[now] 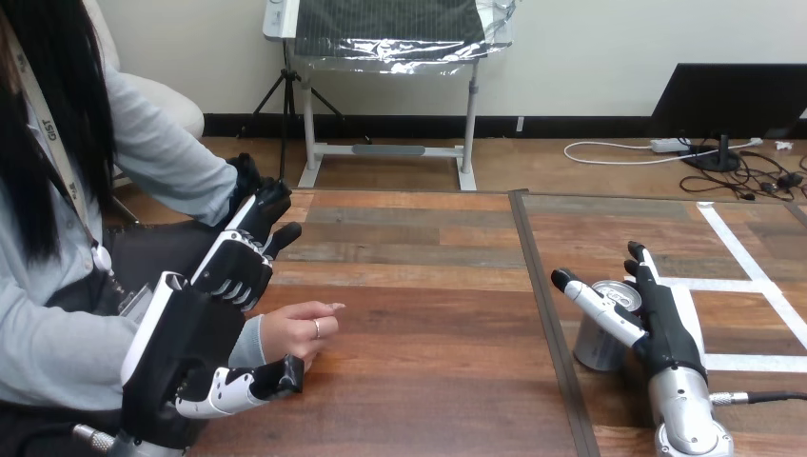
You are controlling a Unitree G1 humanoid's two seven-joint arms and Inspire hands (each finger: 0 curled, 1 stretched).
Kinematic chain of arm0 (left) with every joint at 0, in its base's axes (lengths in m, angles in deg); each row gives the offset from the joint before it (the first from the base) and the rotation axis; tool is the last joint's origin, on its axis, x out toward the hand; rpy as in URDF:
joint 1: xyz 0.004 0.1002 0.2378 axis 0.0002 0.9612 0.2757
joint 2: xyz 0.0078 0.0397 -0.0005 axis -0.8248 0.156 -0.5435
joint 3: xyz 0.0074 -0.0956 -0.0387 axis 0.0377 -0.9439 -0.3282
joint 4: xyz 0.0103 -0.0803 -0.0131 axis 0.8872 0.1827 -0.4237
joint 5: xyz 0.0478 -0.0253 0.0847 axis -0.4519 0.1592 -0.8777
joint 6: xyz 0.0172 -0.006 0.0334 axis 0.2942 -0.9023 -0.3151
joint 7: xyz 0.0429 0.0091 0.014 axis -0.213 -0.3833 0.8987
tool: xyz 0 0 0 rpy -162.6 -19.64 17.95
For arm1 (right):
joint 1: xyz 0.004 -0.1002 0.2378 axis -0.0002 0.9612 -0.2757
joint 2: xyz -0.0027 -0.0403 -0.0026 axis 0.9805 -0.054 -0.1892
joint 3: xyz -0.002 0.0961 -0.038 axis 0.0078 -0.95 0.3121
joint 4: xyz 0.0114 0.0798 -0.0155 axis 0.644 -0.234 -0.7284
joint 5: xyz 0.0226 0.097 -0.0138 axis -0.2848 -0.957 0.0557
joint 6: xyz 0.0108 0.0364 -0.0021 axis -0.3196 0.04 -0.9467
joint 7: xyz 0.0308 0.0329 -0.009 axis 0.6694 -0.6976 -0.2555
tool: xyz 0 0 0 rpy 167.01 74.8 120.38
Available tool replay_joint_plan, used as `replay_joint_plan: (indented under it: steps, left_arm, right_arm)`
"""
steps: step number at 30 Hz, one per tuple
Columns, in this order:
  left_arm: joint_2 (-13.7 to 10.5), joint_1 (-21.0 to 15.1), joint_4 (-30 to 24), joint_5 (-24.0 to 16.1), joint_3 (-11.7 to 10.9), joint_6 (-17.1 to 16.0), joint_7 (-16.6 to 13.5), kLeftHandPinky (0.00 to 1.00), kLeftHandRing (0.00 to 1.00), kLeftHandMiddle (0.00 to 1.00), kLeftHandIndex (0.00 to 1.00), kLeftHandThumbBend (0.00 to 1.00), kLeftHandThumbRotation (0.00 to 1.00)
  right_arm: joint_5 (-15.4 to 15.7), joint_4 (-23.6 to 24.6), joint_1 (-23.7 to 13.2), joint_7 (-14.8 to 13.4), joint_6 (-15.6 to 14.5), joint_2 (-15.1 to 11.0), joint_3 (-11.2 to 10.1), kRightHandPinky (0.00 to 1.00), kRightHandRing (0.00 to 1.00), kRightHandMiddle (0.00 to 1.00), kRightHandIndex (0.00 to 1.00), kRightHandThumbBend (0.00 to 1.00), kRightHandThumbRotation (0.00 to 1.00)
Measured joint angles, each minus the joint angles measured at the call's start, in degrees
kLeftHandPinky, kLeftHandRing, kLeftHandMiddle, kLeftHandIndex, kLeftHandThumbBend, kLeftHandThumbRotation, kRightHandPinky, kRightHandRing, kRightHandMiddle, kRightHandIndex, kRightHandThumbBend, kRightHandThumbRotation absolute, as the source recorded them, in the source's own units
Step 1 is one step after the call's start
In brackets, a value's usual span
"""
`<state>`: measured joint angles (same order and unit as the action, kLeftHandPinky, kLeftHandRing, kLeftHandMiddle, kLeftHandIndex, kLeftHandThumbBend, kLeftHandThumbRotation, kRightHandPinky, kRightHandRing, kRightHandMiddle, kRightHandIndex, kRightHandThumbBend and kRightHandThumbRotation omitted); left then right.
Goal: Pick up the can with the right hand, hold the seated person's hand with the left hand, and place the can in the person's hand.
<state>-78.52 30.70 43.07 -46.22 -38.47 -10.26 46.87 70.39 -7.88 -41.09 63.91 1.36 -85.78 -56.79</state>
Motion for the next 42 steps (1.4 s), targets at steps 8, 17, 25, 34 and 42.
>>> replay_joint_plan:
  steps: [8, 17, 25, 34, 42]
  left_arm:
    - [0.0, 0.0, 0.0, 0.0, 0.0, -0.1, 0.0, 0.94, 0.99, 0.99, 0.93, 1.00, 0.51]
    - [0.0, 0.0, 0.0, 0.1, 0.0, 0.1, 0.1, 0.95, 1.00, 1.00, 0.94, 1.00, 0.50]
    - [0.0, 0.0, 0.0, 0.4, 0.0, 0.4, 0.5, 0.96, 1.00, 1.00, 0.94, 1.00, 0.50]
    - [0.0, 0.0, 0.0, 0.5, 0.0, 0.4, 0.7, 0.96, 1.00, 1.00, 0.94, 1.00, 0.51]
    - [0.0, 0.0, 0.1, 0.4, -0.1, -0.4, 0.7, 0.95, 0.99, 1.00, 0.94, 1.00, 0.52]
  right_arm:
    - [0.5, 0.0, 0.1, -1.0, 0.2, 0.1, 0.2, 0.82, 0.92, 0.96, 1.00, 1.00, 0.58]
    - [0.2, 0.0, 0.5, -1.5, 0.8, 0.2, 0.0, 0.85, 0.91, 0.95, 1.00, 1.00, 0.52]
    - [-0.8, 0.0, 1.3, -0.8, 2.2, 0.4, -0.4, 0.86, 0.91, 0.95, 1.00, 1.00, 0.45]
    - [-1.2, 0.0, 1.8, -0.9, 3.2, 0.8, -0.4, 0.86, 0.91, 0.94, 1.00, 1.00, 0.36]
    - [-2.5, 0.0, 2.3, 0.2, 4.1, 1.1, -1.3, 0.88, 0.93, 0.96, 1.00, 1.00, 0.28]
